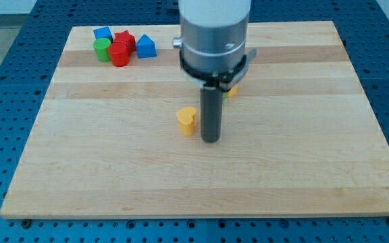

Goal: Move the yellow heart closer to the green star

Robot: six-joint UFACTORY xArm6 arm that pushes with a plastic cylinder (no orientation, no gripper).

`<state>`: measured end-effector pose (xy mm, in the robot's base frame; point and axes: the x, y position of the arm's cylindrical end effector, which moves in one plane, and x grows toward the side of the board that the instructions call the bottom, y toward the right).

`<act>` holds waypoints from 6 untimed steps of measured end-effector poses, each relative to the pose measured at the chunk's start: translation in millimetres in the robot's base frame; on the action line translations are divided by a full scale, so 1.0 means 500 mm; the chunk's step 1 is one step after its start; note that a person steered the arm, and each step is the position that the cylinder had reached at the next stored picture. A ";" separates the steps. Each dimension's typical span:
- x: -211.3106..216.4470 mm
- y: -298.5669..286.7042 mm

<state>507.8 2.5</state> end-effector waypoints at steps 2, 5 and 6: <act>0.041 -0.131; -0.045 -0.076; -0.068 -0.076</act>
